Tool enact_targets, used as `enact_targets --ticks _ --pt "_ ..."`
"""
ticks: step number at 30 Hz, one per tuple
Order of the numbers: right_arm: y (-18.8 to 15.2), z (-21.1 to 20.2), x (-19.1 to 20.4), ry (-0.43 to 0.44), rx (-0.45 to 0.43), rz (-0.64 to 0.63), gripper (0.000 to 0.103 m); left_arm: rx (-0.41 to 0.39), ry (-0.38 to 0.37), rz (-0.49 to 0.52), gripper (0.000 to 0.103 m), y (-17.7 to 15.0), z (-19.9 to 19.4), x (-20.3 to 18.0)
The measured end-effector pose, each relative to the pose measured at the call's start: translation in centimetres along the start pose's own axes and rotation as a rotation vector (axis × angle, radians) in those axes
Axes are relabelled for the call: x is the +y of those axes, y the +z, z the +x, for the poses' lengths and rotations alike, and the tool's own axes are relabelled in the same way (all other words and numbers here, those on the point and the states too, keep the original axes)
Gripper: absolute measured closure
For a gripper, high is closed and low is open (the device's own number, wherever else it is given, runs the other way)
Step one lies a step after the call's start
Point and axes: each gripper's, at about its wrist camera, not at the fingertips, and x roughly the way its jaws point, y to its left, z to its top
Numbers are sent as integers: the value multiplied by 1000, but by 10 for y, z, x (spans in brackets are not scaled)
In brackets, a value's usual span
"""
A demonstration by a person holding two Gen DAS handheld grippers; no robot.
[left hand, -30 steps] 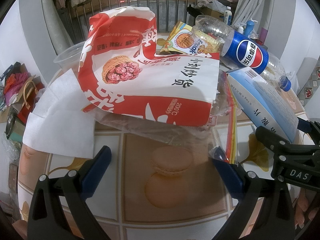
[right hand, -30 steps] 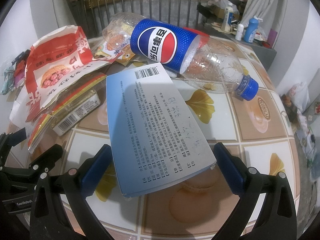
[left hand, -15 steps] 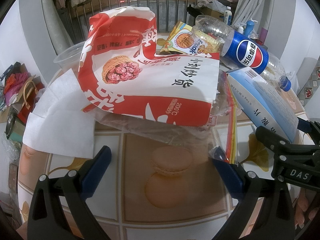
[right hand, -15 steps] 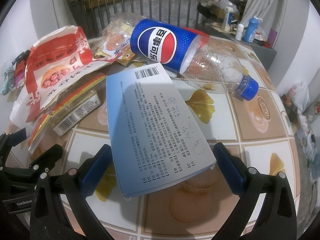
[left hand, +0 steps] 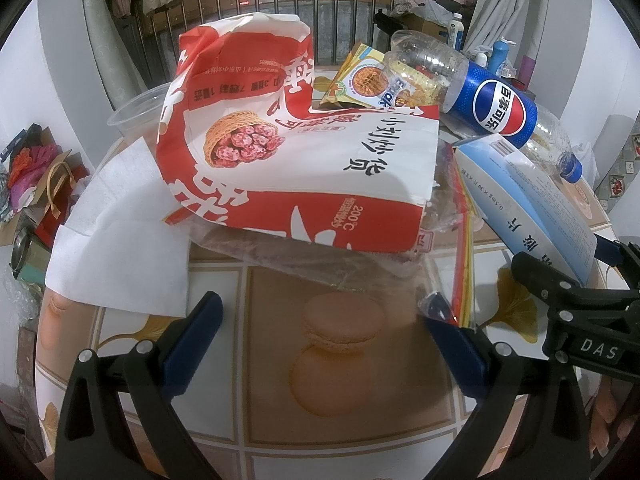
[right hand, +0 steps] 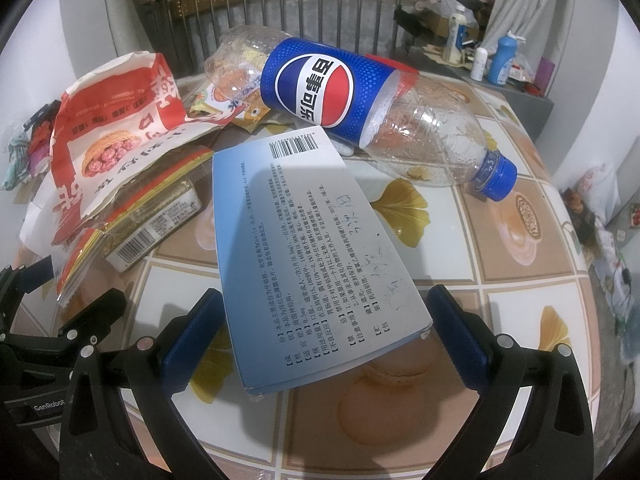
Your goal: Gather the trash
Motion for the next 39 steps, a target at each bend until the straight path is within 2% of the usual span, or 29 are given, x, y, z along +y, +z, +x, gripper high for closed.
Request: enact_targets --ticks 39 --pt "1 0 5 -10 3 1 6 0 0 0 4 0 0 0"
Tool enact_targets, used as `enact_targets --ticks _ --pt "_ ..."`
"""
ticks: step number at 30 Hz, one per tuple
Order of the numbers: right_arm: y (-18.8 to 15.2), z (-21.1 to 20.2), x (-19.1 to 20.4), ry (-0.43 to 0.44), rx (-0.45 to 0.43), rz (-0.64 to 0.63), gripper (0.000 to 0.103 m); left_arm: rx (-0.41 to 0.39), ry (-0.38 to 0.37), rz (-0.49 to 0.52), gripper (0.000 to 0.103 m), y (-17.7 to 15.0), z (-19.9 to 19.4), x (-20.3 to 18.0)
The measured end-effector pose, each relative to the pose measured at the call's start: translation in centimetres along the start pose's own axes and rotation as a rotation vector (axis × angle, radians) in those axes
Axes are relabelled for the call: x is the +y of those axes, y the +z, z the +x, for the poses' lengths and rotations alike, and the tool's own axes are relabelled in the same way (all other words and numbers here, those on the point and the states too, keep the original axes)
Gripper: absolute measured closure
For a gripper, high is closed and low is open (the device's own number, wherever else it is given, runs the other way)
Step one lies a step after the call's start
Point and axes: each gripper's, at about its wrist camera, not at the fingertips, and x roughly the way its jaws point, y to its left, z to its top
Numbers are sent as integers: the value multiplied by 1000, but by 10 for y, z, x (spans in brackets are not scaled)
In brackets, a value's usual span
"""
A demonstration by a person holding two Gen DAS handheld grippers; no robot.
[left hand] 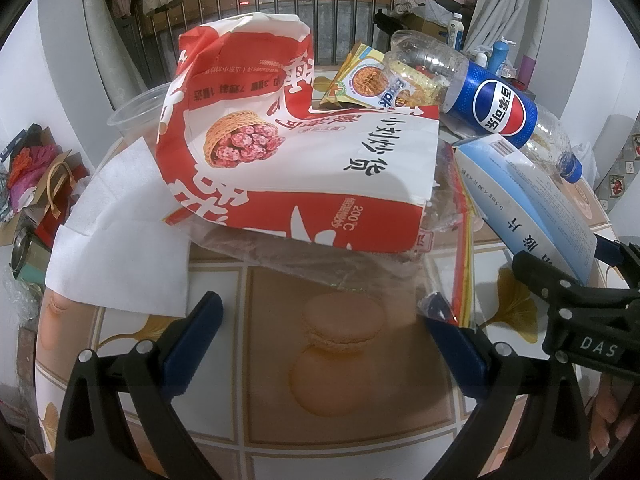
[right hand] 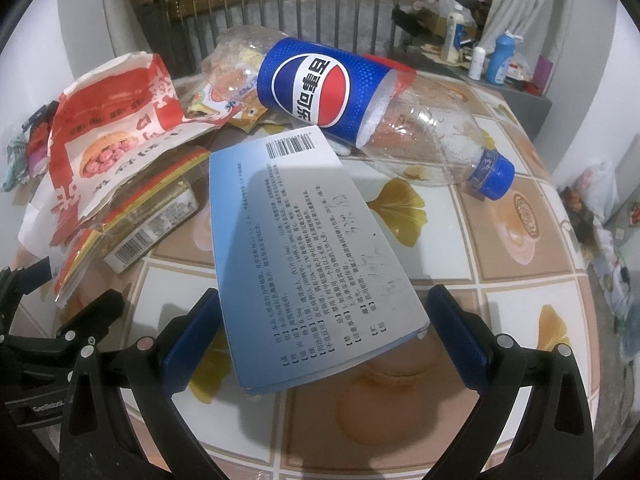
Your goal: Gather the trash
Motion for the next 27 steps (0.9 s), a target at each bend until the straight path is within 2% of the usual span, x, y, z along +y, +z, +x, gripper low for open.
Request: enact_targets --ticks 27 --pt "-5 -5 8 16 1 -40 7 0 0 0 4 0 0 0"
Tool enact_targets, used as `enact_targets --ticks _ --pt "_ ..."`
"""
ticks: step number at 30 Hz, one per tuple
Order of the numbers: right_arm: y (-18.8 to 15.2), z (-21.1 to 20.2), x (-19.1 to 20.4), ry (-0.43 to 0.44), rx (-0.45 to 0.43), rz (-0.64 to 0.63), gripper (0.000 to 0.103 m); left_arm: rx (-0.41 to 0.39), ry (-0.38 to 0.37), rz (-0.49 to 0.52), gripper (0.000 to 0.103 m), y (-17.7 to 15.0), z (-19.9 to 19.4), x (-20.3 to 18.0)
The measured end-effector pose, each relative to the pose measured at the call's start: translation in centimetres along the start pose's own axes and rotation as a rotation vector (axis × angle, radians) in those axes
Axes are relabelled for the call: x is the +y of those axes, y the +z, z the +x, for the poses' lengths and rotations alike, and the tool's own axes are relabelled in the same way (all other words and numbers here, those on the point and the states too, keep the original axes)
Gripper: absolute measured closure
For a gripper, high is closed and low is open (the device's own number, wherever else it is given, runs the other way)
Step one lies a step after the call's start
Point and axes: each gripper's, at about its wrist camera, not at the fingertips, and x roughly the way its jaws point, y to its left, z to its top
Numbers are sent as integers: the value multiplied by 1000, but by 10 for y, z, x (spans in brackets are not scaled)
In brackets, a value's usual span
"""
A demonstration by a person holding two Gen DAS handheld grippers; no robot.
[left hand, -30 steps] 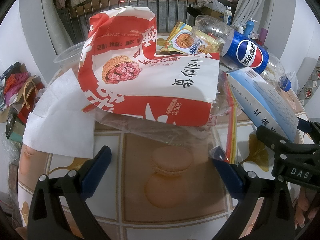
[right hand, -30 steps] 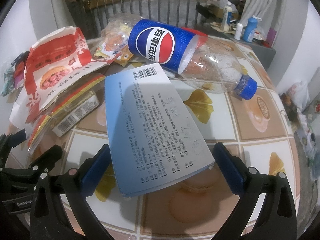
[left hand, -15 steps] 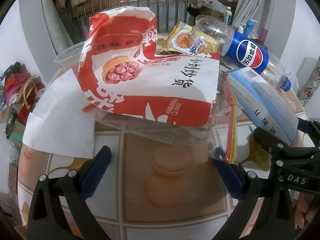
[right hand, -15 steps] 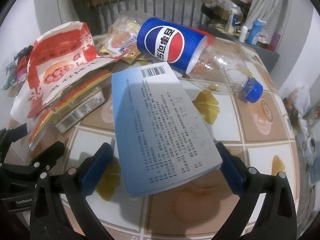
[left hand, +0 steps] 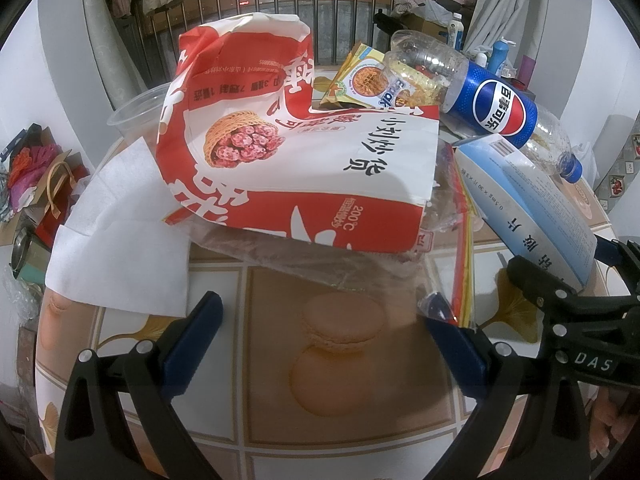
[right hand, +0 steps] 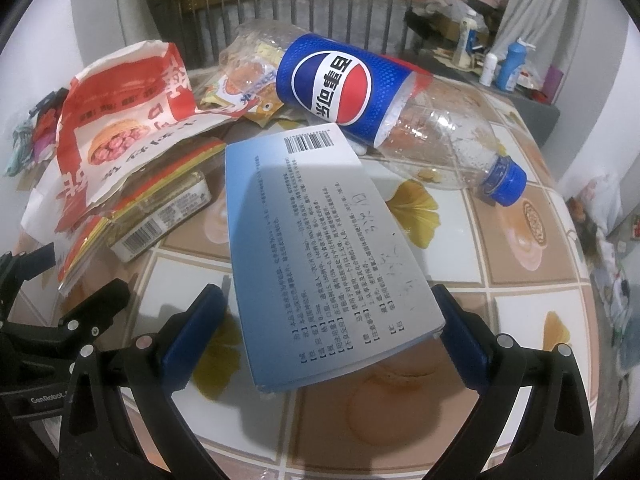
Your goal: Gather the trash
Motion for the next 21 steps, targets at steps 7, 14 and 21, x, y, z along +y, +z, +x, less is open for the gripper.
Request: enact_targets --ticks 7,14,21 --pt "0 0 -4 5 -5 -1 11 0 0 0 4 0 0 0" --pt "0 0 -6 6 -7 3 12 0 0 0 4 0 0 0" --pt "1 -1 -6 6 -7 3 12 0 0 0 4 0 0 0"
